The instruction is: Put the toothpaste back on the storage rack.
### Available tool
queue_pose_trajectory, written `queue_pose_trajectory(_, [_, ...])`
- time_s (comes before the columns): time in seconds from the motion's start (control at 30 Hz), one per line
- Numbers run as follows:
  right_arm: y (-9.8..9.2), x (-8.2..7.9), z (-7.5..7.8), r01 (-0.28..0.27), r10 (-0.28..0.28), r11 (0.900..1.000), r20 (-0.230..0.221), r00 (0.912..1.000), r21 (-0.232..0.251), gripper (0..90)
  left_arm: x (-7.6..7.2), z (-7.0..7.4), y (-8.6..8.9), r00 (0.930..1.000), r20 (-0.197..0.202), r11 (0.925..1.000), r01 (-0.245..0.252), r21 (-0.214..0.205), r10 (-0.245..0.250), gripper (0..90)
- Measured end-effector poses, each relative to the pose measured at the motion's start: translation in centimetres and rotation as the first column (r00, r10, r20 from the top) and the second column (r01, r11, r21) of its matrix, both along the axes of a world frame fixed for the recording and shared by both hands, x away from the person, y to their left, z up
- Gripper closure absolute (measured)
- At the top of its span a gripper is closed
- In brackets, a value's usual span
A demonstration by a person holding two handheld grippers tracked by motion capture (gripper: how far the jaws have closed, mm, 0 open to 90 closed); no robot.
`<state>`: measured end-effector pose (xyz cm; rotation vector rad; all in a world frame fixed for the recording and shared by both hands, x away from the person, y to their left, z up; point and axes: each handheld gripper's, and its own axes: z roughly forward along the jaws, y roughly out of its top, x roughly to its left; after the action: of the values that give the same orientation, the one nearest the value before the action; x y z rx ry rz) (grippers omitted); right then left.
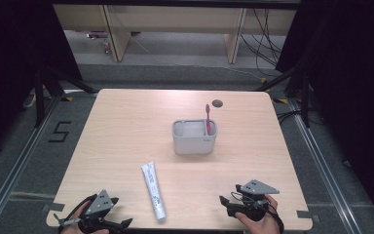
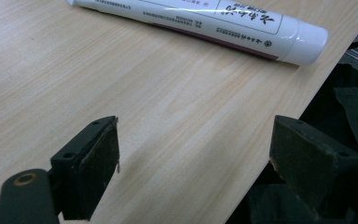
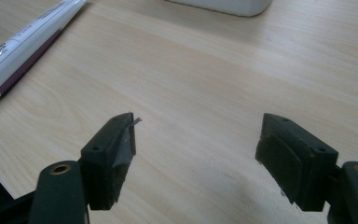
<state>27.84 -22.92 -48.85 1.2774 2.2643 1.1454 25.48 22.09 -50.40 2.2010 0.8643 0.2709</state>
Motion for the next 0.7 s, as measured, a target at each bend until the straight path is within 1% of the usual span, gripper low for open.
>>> queue_pose_trajectory(0.03, [-0.1,-0.1,-0.1,-0.001,0.001,1.0,0.011,0.9999,-0.004,27.8,0.0,0.0,-0.1,1.0,0.0,1.0,-0.009,0.003,0.009,15.4])
queue_pose_trajectory(0.07, [-0.1,-0.4,-0.1,0.001,-0.001,1.0,-0.005,1.0,-0.003,27.8,-0.1,0.0,-0.2,1.0,-0.003,0.9999,-0.004,-0.011,0.004,15.4])
queue_pose_trajectory(0.1, [-0.2,-0.5,-0.2,-0.005,0.005,1.0,-0.01,0.9999,-0.001,27.8,-0.1,0.0,-0.2,1.0,-0.007,0.9999,0.004,-0.009,-0.004,15.3])
queue_pose_trajectory(0.13, [-0.1,-0.7,-0.3,0.0,0.0,1.0,-0.02,0.9998,0.001,27.8,-0.2,-0.1,-0.4,0.9998,-0.018,0.9997,0.009,-0.024,-0.01,15.3])
queue_pose_trajectory(0.17, [-0.2,-0.8,-0.4,-0.005,0.005,1.0,-0.004,1.0,-0.008,27.8,-0.3,-0.2,-0.5,0.9995,-0.03,0.9994,0.008,-0.033,-0.009,15.3])
queue_pose_trajectory(0.2, [-0.3,-0.9,-0.4,-0.008,0.008,1.0,-0.014,0.9999,-0.002,27.8,-0.3,-0.3,-0.7,0.9995,-0.03,0.9989,0.011,-0.046,-0.013,15.3])
queue_pose_trajectory(0.23, [-0.3,-1.0,-0.4,-0.002,0.002,1.0,-0.015,0.9999,0.0,27.8,-0.3,-0.3,-0.8,0.9993,-0.035,0.9987,0.01,-0.049,-0.011,15.3])
queue_pose_trajectory(0.27, [-0.2,-1.2,-0.4,-0.011,0.011,0.9999,-0.007,0.9999,0.005,27.8,-0.2,-0.3,-0.7,0.9994,-0.032,0.9994,0.014,-0.031,-0.015,15.3])
queue_pose_trajectory(0.3, [-0.3,-1.2,-0.4,-0.03,0.03,0.9996,-0.009,0.9995,0.005,27.8,-0.2,-0.3,-0.8,0.9994,-0.031,0.9996,0.012,-0.027,-0.013,15.3])
queue_pose_trajectory(0.33, [-0.1,-1.5,-0.3,0.002,-0.001,0.9999,-0.027,0.9996,0.013,27.8,-0.3,-0.3,-1.0,0.9993,-0.036,0.9984,0.007,-0.055,-0.009,15.3])
queue_pose_trajectory(0.37, [-0.3,-1.4,-0.3,-0.017,0.017,0.9998,-0.006,0.9998,-0.011,27.8,-0.1,-0.3,-0.9,0.9994,-0.035,0.999,0.005,-0.045,-0.007,15.3])
queue_pose_trajectory(0.4, [-0.3,-1.5,-0.3,-0.013,0.013,0.9999,-0.008,0.9999,-0.009,27.8,-0.3,-0.3,-1.2,0.9984,-0.057,0.996,-0.007,-0.089,0.002,15.4])
queue_pose_trajectory(0.43, [-0.4,-1.5,-0.3,-0.013,0.013,0.9999,0.001,0.9999,-0.003,27.8,-0.1,-0.3,-1.1,0.9985,-0.055,0.9969,0.006,-0.079,-0.01,15.4])
queue_pose_trajectory(0.47, [-0.4,-1.5,-0.3,-0.015,0.015,0.9999,-0.007,0.9999,-0.008,27.8,-0.1,-0.4,-1.3,0.9984,-0.056,0.9958,-0.005,-0.092,0.0,15.4])
queue_pose_trajectory(0.5, [-0.4,-1.7,-0.4,-0.009,0.009,1.0,-0.014,0.9999,-0.004,27.8,-0.1,-0.3,-1.4,0.9981,-0.061,0.9962,0.003,-0.087,-0.008,15.4])
queue_pose_trajectory(0.53, [-0.4,-1.7,-0.5,-0.01,0.01,0.9999,-0.017,0.9998,0.006,27.8,-0.2,-0.4,-1.6,0.9982,-0.06,0.9941,-0.009,-0.108,0.002,15.4])
queue_pose_trajectory(0.57, [-0.5,-1.7,-0.6,-0.009,0.009,1.0,-0.012,0.9999,-0.003,27.8,-0.2,-0.3,-1.7,0.9984,-0.056,0.9939,-0.01,-0.11,0.003,15.5])
queue_pose_trajectory(0.6, [-0.3,-1.8,-0.6,0.003,-0.002,0.9999,-0.026,0.9997,0.01,27.8,0.0,-0.2,-1.6,0.9985,-0.053,0.9969,0.006,-0.079,-0.01,15.8])
queue_pose_trajectory(0.63, [-0.4,-1.7,-0.7,-0.016,0.016,0.9998,-0.026,0.9995,0.01,27.8,0.2,-0.2,-1.7,0.9987,-0.051,0.996,0.003,-0.089,-0.007,15.9])
queue_pose_trajectory(0.67, [-0.4,-1.6,-0.8,-0.042,0.042,0.9991,-0.019,0.9989,0.004,27.8,0.1,-0.2,-2.0,0.998,-0.062,0.9932,-0.017,-0.115,0.01,15.8])
queue_pose_trajectory(0.7, [-0.2,-1.7,-0.7,-0.018,0.018,0.9998,-0.017,0.9997,-0.003,27.9,0.3,-0.1,-2.0,0.9981,-0.062,0.9951,0.0,-0.099,-0.006,15.8])
